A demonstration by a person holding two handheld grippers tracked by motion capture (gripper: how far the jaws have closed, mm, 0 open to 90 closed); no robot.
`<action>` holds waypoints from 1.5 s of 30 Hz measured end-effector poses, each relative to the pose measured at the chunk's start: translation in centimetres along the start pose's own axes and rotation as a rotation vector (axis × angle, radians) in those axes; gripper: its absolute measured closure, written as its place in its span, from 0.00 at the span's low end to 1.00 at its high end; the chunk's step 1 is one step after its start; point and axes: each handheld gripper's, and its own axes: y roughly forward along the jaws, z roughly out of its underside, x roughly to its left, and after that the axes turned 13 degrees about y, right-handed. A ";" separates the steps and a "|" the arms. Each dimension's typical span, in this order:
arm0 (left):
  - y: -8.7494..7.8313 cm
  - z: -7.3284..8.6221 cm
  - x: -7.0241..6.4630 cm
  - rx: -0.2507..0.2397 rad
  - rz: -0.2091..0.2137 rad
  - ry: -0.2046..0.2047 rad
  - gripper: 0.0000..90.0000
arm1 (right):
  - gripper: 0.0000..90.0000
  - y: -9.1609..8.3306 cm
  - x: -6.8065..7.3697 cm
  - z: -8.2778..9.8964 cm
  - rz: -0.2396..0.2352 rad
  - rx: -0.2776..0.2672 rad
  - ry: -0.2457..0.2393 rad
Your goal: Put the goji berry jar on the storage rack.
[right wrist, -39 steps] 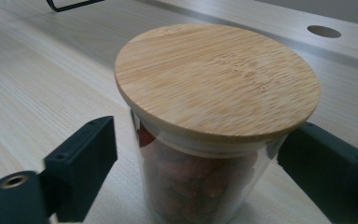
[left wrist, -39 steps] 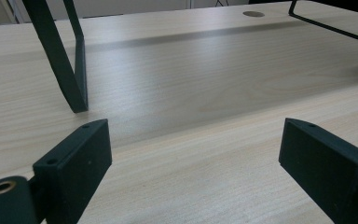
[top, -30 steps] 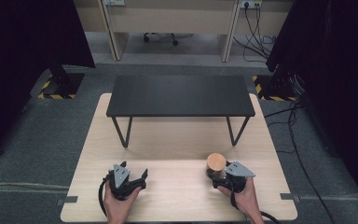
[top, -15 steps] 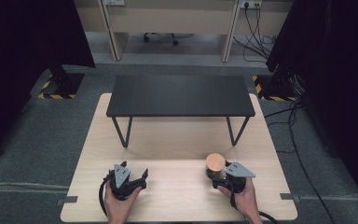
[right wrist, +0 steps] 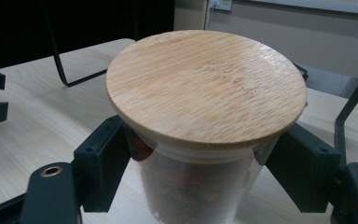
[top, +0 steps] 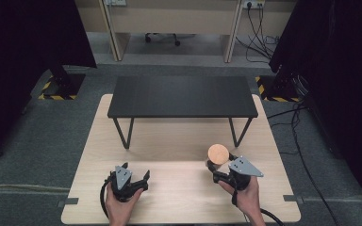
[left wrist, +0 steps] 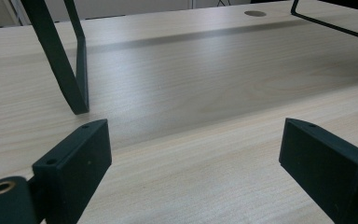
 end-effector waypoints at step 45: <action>0.1 0.0 0.0 -0.005 -0.004 -0.003 0.09 | 0.29 -1.1 4.3 -10.3 0.112 -0.053 0.051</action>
